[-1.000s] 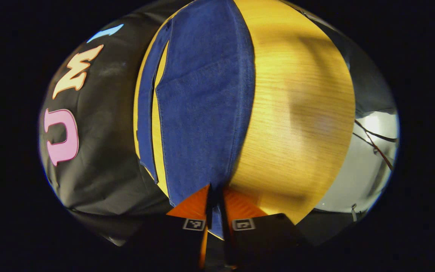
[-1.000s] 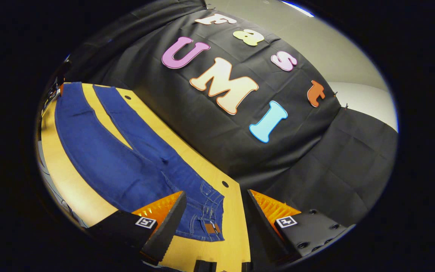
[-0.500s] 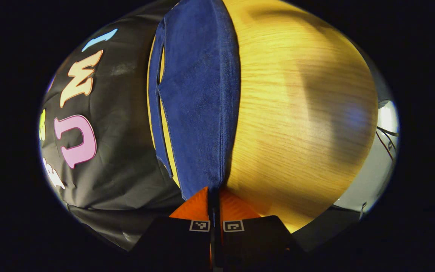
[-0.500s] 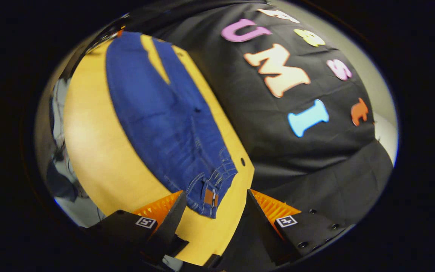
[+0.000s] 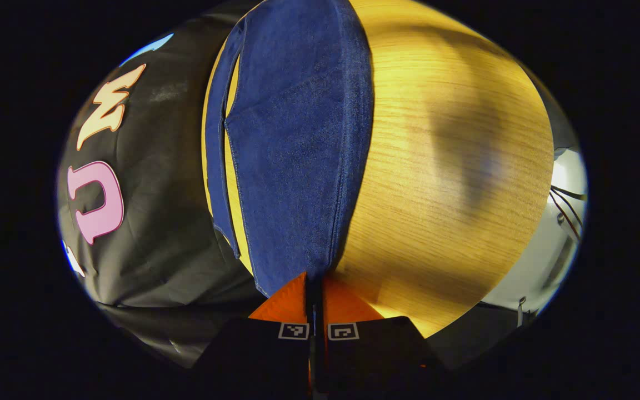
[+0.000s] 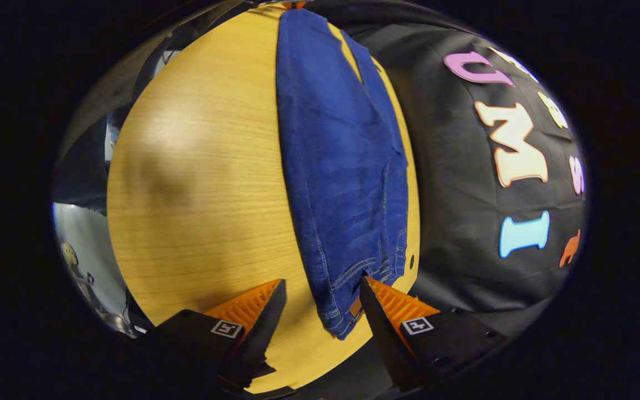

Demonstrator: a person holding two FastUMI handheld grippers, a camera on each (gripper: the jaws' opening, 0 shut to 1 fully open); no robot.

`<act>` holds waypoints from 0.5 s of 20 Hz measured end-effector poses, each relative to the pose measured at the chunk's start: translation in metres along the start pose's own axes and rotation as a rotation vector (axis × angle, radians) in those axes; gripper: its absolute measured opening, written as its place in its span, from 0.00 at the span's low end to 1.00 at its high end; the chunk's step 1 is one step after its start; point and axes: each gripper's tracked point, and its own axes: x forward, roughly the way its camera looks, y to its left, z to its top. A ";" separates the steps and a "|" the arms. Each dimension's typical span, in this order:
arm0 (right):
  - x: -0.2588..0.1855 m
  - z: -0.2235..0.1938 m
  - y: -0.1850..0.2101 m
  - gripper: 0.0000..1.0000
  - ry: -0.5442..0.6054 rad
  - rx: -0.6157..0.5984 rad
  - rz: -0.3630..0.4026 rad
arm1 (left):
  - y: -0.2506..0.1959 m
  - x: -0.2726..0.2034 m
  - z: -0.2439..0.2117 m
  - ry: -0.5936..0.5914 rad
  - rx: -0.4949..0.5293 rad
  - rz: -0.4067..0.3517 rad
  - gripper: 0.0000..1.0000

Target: Grasp the waist and the cuffs of the jeans and fold them to make the two legs overlap; first hold the waist and fold one-third of the jeans toward the cuffs, then hold the cuffs and fold the remaining one-third in the same direction to finish folding.

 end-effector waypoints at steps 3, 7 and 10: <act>0.019 -0.004 -0.013 0.82 0.003 0.011 -0.027 | -0.003 -0.001 0.001 0.004 -0.018 -0.037 0.00; 0.041 0.003 -0.016 0.58 0.008 0.034 -0.030 | -0.002 -0.001 0.003 0.010 0.015 -0.050 0.00; 0.041 0.005 -0.004 0.25 0.013 -0.039 -0.066 | -0.001 -0.002 0.005 0.019 0.022 -0.043 0.00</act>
